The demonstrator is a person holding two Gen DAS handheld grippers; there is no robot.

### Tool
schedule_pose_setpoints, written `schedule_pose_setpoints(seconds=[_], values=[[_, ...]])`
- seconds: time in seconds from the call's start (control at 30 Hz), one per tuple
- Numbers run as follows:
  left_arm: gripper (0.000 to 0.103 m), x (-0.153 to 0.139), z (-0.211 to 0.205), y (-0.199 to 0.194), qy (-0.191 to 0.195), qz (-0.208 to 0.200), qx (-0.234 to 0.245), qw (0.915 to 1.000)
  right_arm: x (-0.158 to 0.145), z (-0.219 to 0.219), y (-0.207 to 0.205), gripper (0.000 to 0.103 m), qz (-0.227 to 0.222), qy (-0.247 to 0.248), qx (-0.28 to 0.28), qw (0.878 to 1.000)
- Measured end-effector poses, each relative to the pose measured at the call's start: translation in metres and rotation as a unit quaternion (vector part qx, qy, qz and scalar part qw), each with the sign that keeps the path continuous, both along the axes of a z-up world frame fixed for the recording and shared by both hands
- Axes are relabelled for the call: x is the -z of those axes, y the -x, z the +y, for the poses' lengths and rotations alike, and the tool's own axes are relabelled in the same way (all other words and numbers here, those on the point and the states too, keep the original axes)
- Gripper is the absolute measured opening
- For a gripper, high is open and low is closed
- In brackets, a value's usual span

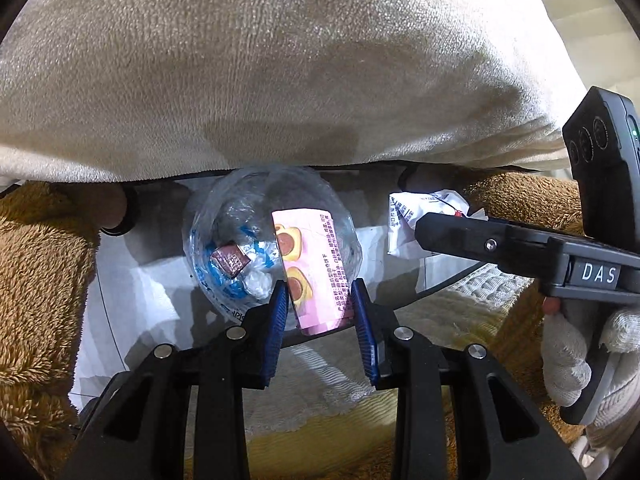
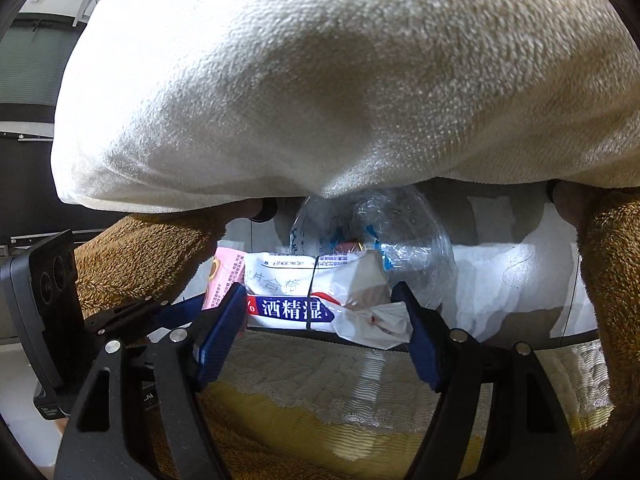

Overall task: Collect trash
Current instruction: 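Lower both items into the clear bin below the bed and open both tools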

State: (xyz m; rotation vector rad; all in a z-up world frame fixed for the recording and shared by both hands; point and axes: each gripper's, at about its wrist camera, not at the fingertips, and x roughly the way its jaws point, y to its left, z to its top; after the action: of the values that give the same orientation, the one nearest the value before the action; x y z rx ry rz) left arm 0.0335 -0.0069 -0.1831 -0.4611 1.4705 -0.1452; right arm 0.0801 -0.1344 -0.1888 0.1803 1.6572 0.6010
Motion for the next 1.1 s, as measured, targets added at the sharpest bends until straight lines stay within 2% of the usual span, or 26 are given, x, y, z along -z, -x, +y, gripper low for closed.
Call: schedule_pose_setpoints(seconds=[0.23, 0.3, 0.37, 0.77, 1.1], values=[[0.034, -0.001, -0.005, -0.001, -0.007, 0.003, 0.007, 0.9999, -0.001, -0.002, -0.001, 0.075, 0.002, -0.01, 0.006, 1.0], [0.046, -0.001, -0.009, -0.002, -0.022, 0.0, 0.014, 0.9997, -0.001, -0.003, -0.001, 0.076, 0.005, -0.016, 0.01, 1.0], [0.049, -0.003, -0.01, -0.002, -0.032, -0.005, 0.013, 0.9994, -0.003, -0.003, -0.002, 0.083, 0.003, -0.017, 0.013, 1.0], [0.049, -0.012, -0.003, -0.003, -0.03, -0.028, -0.003, 0.9991, -0.011, -0.007, -0.004, 0.084, -0.007, -0.024, 0.02, 0.999], [0.049, -0.028, -0.001, -0.005, -0.019, -0.064, 0.002, 0.9978, -0.04, -0.01, -0.004, 0.084, -0.06, -0.045, 0.001, 0.997]])
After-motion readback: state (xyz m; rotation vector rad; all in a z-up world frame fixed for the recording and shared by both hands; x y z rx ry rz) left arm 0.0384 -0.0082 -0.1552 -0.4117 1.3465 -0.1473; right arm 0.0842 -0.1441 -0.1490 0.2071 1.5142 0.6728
